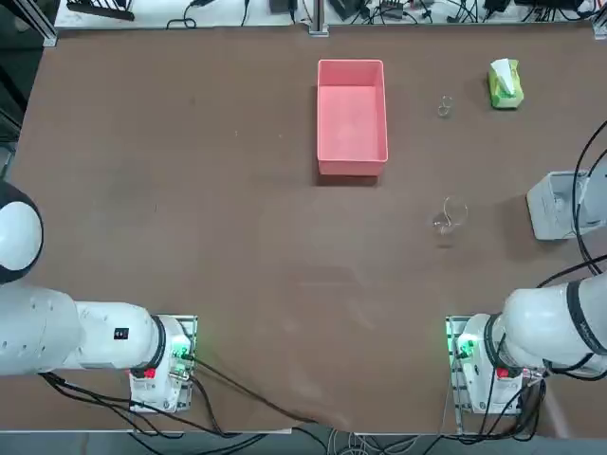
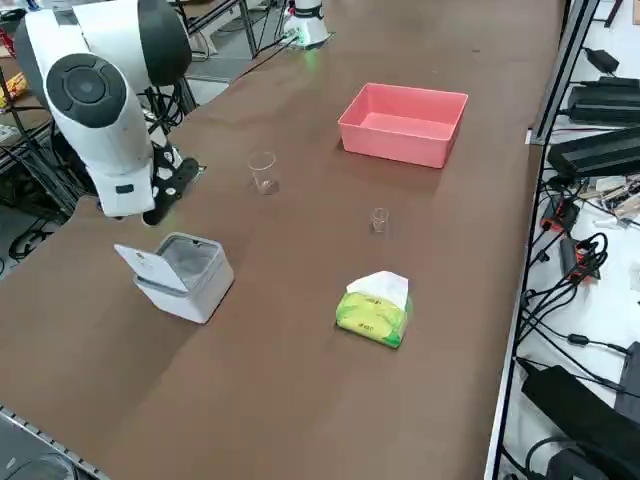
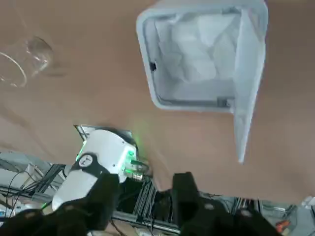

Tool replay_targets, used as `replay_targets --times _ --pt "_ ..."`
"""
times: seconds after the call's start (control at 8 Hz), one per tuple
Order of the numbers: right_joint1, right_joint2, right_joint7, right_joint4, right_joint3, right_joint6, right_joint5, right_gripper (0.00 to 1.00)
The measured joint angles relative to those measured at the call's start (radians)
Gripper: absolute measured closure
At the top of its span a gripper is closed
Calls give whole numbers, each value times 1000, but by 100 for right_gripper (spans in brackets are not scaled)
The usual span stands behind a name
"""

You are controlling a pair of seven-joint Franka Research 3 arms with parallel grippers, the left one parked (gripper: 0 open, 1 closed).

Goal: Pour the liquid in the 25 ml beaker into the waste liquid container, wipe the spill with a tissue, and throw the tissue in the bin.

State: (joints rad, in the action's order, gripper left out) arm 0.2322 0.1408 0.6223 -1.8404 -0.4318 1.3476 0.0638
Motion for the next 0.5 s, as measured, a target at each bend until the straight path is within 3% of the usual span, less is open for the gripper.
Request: replay_targets --times 0.12,0.25,0.5 --pt "-15 0 0 18 7 13 -36 9" --pt "-45 2 0 39 12 26 -74 0" --pt "-131 23 -6 105 17 43 -136 0"
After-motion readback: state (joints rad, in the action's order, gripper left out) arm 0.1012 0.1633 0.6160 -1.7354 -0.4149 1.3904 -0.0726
